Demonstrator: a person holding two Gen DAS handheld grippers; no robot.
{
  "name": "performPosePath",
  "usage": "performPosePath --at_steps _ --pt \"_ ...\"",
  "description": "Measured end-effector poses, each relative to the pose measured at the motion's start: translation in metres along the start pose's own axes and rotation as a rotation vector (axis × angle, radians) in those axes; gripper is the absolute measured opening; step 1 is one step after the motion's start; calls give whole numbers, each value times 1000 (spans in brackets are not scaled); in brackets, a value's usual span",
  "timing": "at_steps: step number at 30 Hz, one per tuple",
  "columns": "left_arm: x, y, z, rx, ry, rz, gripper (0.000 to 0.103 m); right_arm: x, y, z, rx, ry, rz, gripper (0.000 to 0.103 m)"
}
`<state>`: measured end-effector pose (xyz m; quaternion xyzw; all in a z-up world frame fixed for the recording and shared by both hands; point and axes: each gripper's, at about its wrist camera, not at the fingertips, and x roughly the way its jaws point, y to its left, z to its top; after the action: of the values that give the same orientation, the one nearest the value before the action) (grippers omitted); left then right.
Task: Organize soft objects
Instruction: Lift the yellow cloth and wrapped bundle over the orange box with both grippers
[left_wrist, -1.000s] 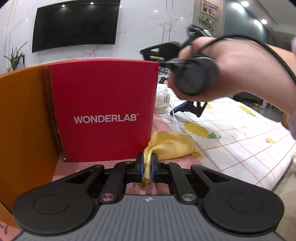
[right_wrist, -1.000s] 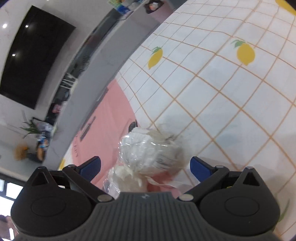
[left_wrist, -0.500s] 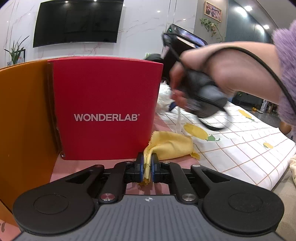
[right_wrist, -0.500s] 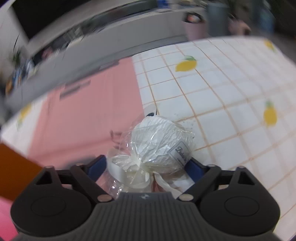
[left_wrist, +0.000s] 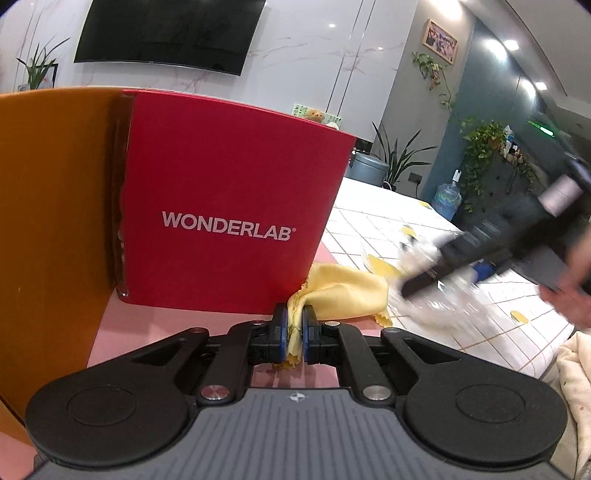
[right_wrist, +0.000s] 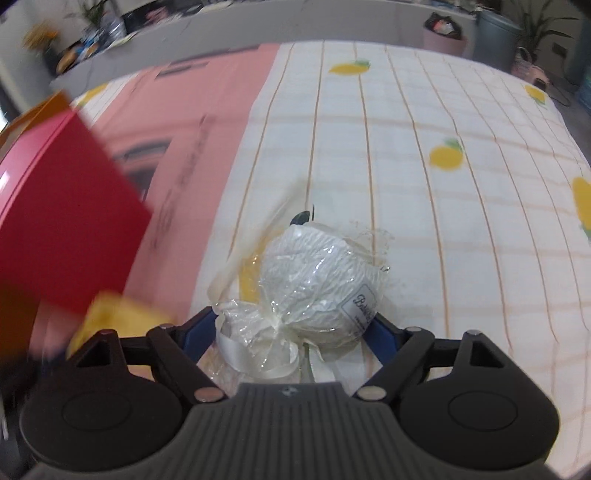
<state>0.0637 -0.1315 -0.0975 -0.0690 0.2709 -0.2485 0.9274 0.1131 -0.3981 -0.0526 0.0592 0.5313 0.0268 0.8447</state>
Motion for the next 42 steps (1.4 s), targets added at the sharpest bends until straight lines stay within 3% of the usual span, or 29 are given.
performPosePath --at_steps 6,8,11,20,31,38,42 --pt "-4 -8 -2 62 -9 32 9 -22 4 -44 -54 -6 13 83" --pt "-4 -3 -1 28 0 10 9 -26 6 -50 -26 -33 2 75" --pt "-5 1 1 11 5 4 9 -39 10 -50 -17 -92 -56 73" --pt "-5 -31 3 146 31 114 8 -48 4 -53 -6 -122 -8 73" --pt "-30 -48 10 134 9 137 8 -67 6 -62 13 -168 39 73" --pt "-70 -72 36 219 -117 71 8 -110 23 -84 6 -249 9 74" --pt "-100 -83 64 218 -199 47 8 -144 31 -96 82 -347 82 74"
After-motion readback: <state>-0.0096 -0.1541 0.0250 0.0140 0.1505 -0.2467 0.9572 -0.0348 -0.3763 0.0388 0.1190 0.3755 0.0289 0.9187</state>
